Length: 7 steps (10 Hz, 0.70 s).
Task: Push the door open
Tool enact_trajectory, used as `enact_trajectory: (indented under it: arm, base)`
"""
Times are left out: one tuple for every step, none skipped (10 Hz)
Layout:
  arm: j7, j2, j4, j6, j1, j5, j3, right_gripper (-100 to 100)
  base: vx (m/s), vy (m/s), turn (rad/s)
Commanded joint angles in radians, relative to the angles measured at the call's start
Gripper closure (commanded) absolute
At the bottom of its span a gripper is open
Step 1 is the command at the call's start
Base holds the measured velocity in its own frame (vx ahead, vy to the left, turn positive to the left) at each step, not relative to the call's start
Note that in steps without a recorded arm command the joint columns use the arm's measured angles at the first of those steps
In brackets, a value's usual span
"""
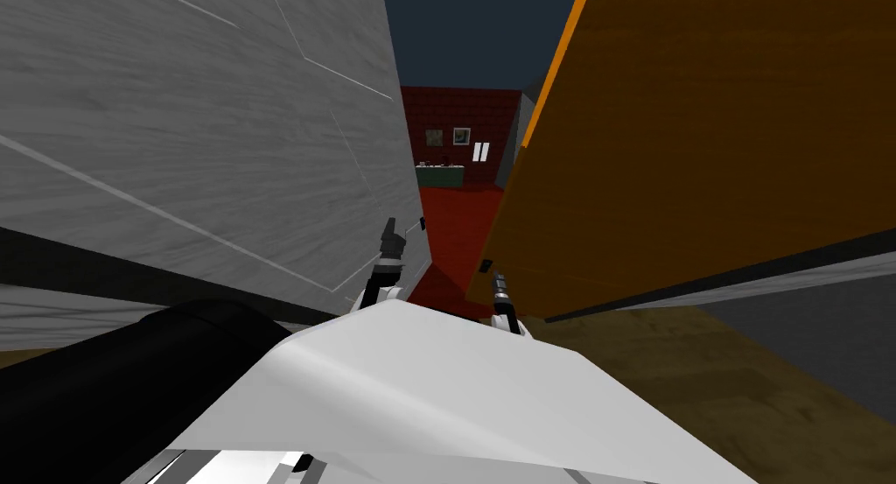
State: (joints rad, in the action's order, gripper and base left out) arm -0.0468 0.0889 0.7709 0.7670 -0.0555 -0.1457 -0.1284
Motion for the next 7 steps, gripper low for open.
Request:
enact_trajectory:
  arm:
    - [0.003,-0.003,0.000,-0.003,0.001,0.000,-0.003,-100]
    - [0.005,-0.006,0.002,-0.005,0.003,-0.001,-0.004,-100]
    - [0.006,-0.010,0.004,-0.008,0.004,-0.001,-0.006,-100]
    - [0.007,-0.016,0.006,-0.011,0.006,-0.001,-0.008,-100]
    - [0.008,-0.022,0.008,-0.013,0.007,-0.002,-0.010,-100]
    - [0.008,-0.017,0.010,-0.013,0.007,-0.002,-0.009,-100]
    - [0.007,-0.016,0.007,-0.009,0.008,-0.002,-0.007,-100]
  base:
    - [-0.201,0.054,-0.021]
    - [-0.208,0.040,-0.032]
    - [-0.223,0.052,-0.028]
    - [-0.239,0.039,-0.035]
    - [-0.240,0.051,-0.029]
    - [-0.106,0.028,-0.010]
    - [0.059,0.003,0.020]
